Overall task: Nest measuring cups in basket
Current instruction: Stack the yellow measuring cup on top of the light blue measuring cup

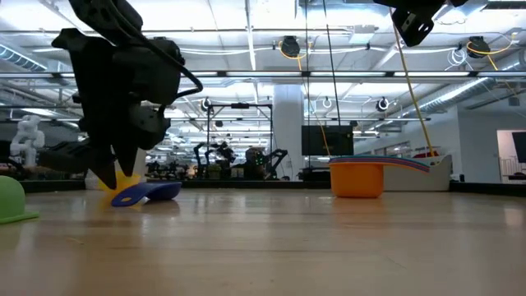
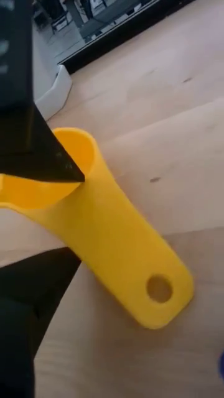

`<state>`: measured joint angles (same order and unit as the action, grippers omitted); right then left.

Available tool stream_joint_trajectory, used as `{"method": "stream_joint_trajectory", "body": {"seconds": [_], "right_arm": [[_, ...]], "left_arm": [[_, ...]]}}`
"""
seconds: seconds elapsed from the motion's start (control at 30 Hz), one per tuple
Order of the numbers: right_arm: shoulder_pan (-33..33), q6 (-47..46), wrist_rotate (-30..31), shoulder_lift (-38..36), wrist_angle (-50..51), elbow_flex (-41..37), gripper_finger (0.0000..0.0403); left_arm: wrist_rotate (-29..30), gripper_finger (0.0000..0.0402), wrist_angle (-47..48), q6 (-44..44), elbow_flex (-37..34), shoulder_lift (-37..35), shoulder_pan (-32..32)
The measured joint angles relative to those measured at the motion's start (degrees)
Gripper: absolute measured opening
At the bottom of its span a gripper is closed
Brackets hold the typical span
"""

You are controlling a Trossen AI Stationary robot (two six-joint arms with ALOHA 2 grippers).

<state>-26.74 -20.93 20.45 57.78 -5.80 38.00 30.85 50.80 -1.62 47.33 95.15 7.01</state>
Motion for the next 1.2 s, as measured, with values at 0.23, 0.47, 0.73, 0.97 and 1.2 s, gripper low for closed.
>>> {"method": "stream_joint_trajectory", "body": {"seconds": [0.23,0.47,0.73,0.97,1.2], "right_arm": [[0.0,0.0,0.29,0.0,-0.28,0.0,0.0034],[0.0,-0.01,3.84,0.0,-0.37,0.0,0.0034],[0.0,-5.46,11.34,1.36,0.09,-0.02,0.0034],[0.63,1.13,12.52,6.66,-5.01,-0.02,0.0034],[0.66,15.7,13.41,10.16,-11.9,0.0,0.0034]], "left_arm": [[-0.78,0.008,-1.4,0.81,0.07,-0.05,-0.66],[1.56,0.0014,-0.92,3.11,0.24,-0.37,-0.69],[2.17,0.0006,2.29,8.46,2.71,-1.35,-0.22],[3.69,0.0005,4.89,12.99,9.52,-3.69,1.65],[2.44,0.0007,0.0,11.17,18.08,-6.36,4.69]]}}
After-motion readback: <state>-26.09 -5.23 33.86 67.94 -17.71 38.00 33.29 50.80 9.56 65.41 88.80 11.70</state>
